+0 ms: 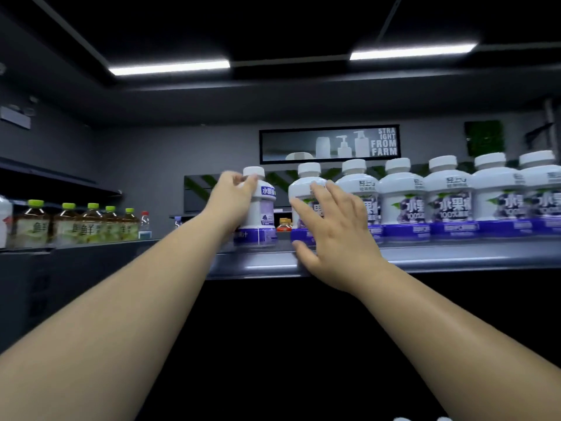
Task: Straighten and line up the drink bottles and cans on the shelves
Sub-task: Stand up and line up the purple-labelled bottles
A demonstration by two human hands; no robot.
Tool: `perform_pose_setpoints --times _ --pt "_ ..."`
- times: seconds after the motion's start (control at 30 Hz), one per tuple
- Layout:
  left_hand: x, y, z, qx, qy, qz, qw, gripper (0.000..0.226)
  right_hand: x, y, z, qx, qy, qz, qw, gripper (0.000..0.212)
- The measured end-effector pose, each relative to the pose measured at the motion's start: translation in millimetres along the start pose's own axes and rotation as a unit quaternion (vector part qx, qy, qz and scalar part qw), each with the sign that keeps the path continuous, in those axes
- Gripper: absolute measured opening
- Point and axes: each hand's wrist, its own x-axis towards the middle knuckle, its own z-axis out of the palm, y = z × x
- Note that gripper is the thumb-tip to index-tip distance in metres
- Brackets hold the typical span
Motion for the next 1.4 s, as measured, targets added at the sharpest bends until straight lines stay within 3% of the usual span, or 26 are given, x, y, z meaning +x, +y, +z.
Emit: perform_pose_setpoints --times 0.1,0.17,0.3,0.47,0.57,0.73,1.1,1.27,1.4 --pt "-9 -9 3 -0.003 -0.090 -0.041 0.995 0.028 1 17 1 -0.008 0.019 0.001 1.000 0.073" --pt "-9 -18 -2 0.026 -0.119 -0.029 0.992 0.048 -1 20 5 -0.009 0.013 0.007 1.000 0.077" --pt "-16 -30 -3 0.137 -0.041 0.052 0.988 0.094 -1 18 11 -0.028 0.000 -0.001 1.000 0.081" --pt "-16 -32 1 0.186 -0.090 0.081 0.975 0.106 -3 20 11 -0.025 -0.003 -0.001 1.000 0.083" --pt "-15 -36 -2 0.210 -0.049 0.087 0.973 0.123 -3 19 10 -0.024 0.003 -0.001 1.000 0.084" --pt "-17 -36 -2 0.189 -0.068 0.088 0.976 0.106 -3 21 9 -0.024 -0.004 0.015 1.000 0.085" --pt "-24 -33 2 0.258 -0.040 0.101 0.960 0.086 -5 21 8 -0.018 -0.010 0.022 1.000 0.084" --pt "-33 -35 7 0.325 0.032 0.185 0.927 0.108 -6 20 6 -0.018 -0.012 0.029 0.999 0.082" --pt "-45 -37 9 0.399 0.047 0.279 0.872 0.094 -7 16 1 0.002 -0.008 0.037 0.999 0.078"
